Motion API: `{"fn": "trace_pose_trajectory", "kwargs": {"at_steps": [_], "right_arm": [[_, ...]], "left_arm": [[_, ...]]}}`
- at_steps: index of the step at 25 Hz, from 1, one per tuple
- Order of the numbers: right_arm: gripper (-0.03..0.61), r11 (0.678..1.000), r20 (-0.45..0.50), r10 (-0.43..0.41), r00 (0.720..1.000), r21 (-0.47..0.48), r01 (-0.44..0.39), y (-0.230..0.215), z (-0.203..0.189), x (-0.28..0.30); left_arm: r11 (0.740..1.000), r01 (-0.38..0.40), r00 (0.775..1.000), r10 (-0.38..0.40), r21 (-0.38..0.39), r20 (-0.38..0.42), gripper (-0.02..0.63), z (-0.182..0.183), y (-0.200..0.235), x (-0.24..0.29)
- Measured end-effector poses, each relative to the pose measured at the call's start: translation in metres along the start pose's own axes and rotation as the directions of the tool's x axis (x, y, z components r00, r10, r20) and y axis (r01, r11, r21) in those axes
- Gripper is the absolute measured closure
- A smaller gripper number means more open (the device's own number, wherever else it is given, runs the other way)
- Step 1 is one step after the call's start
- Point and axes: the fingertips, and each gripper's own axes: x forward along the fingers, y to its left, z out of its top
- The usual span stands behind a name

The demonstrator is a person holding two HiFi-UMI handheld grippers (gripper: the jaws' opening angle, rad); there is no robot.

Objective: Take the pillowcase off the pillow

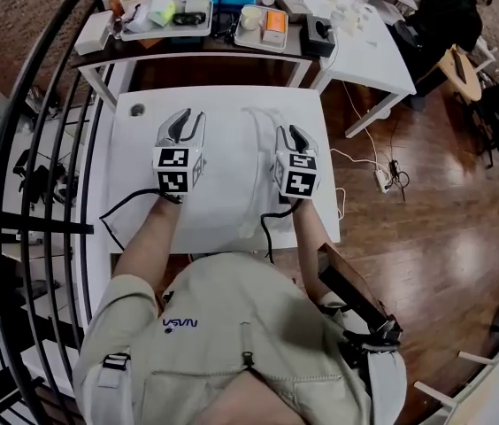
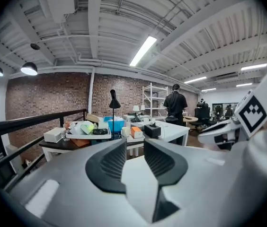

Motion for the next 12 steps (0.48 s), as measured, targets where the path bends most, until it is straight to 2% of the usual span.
{"fn": "trace_pose_trajectory", "kwargs": {"at_steps": [2, 5, 12], "right_arm": [[0.48, 1.0, 0.013, 0.012, 1.0, 0.001, -0.012, 0.008, -0.003, -0.014], [0.48, 1.0, 0.032, 0.021, 0.999, -0.009, -0.021, 0.013, -0.008, -0.032], [0.48, 0.997, 0.05, 0.08, 0.996, -0.01, -0.08, 0.027, -0.041, -0.061]], "left_arm": [[1.0, 0.024, 1.0, -0.024, 0.003, 0.004, 0.507, 0.0, -0.017, -0.012], [0.997, 0.058, 0.998, -0.057, 0.049, -0.016, 0.479, -0.012, -0.049, -0.03], [0.992, 0.1, 0.988, -0.089, 0.077, -0.129, 0.458, -0.053, -0.118, -0.069]]}}
